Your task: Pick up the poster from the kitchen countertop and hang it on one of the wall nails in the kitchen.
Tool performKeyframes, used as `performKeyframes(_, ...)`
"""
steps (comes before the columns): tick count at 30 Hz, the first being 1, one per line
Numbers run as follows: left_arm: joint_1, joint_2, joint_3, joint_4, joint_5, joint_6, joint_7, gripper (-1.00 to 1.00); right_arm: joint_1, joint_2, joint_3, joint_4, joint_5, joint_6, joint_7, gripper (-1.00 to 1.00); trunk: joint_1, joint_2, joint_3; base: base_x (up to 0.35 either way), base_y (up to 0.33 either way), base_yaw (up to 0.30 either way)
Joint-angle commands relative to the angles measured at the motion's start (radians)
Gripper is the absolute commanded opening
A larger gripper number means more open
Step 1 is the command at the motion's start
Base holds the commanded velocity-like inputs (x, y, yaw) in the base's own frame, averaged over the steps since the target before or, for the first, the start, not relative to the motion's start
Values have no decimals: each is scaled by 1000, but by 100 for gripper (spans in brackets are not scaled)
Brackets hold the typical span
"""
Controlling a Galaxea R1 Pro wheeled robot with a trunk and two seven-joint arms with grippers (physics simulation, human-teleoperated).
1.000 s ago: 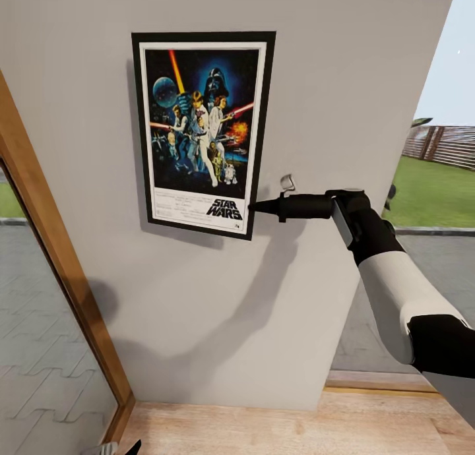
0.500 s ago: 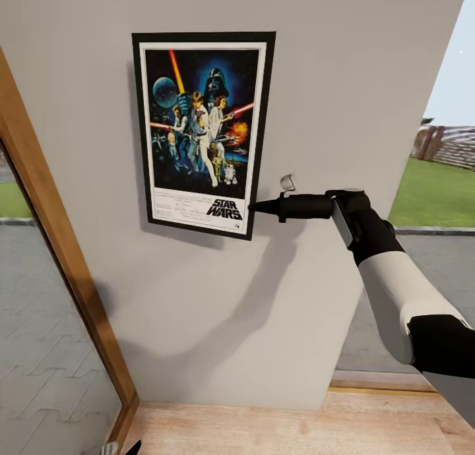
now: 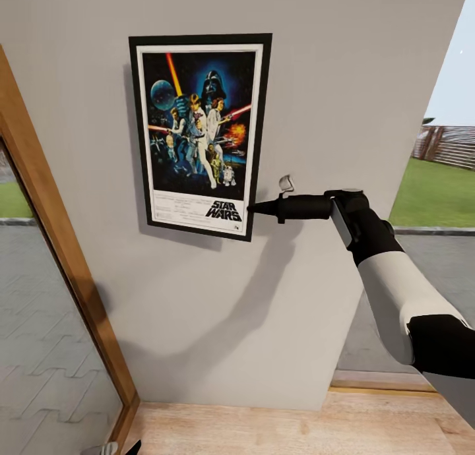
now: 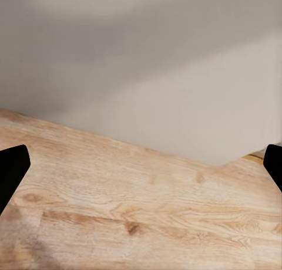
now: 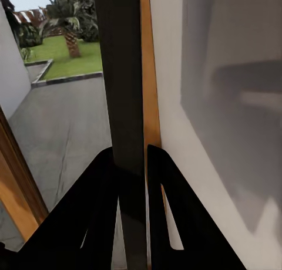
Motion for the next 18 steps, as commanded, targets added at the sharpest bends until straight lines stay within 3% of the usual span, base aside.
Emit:
performKeyframes(1, -1, 0, -5, 2, 10, -2, -5, 100, -1, -1, 4, 0, -8, 12, 0, -100, 1, -2, -2, 0, 0, 0)
performKeyframes(12, -1, 0, -5, 2, 10, -2, -5, 100, -1, -1, 4, 0, -8, 12, 0, -100, 1, -2, -2, 0, 0, 0)
performKeyframes(18, 34, -9, -7, 3, 9, -12, -2, 100, -13, -20, -2, -9, -12, 24, 5, -100, 1, -2, -2, 0, 0, 0)
